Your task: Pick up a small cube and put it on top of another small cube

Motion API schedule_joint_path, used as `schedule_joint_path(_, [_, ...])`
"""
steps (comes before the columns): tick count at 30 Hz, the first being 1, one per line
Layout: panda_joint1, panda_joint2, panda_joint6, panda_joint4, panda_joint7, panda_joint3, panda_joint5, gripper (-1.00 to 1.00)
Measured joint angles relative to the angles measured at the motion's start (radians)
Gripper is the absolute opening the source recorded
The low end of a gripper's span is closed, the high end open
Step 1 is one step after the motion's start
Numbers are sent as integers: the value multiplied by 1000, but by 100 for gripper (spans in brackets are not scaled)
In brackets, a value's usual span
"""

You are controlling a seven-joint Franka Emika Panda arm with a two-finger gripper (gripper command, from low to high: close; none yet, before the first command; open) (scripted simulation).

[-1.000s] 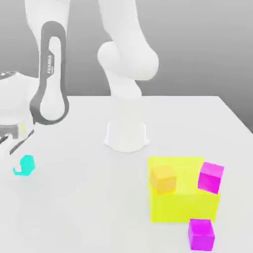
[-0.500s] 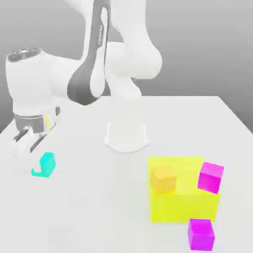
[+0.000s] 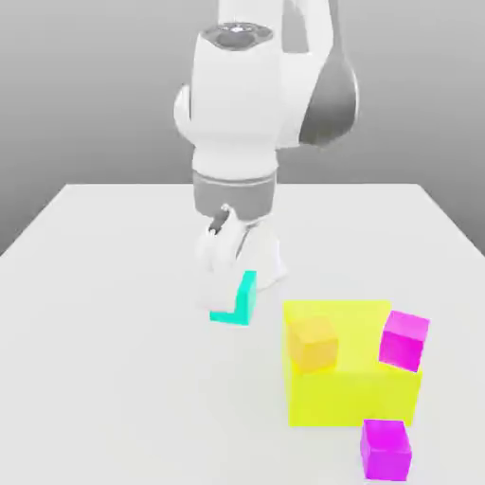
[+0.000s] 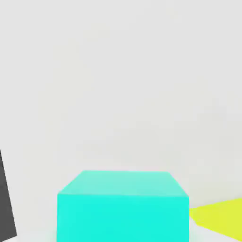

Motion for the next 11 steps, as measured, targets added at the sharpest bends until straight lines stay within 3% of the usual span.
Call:
schedule_joint_path(3, [58,-31,-24,0,68,50,48,-100])
schedule_joint_path(7, [55,68,107,-34,108,85,30,-100])
schedule_joint_path(8, [53,98,147,-45,116,91,23,100])
schedule_joint_path(11, [53,98,147,-45,116,91,23,100])
